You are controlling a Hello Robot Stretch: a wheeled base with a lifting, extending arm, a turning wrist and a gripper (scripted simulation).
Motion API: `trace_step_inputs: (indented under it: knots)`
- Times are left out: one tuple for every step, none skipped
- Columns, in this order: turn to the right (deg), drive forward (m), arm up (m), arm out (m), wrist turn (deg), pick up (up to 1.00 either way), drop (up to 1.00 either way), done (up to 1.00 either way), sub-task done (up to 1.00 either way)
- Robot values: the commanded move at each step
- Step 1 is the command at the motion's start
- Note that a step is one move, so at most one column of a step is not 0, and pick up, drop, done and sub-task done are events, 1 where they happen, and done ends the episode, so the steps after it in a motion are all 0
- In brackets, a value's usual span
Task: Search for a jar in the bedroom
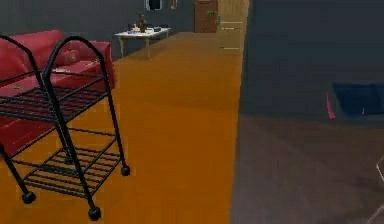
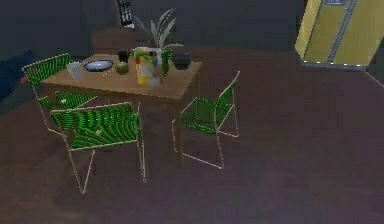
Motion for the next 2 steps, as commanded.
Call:
trace_step_inputs:
  knots:
    - [0.0,1.0,0.0,0.0,0.0,0.0,0.0,0.0,0.0]
    - [0.0,1.0,0.0,0.0,0.0,0.0,0.0,0.0,0.0]
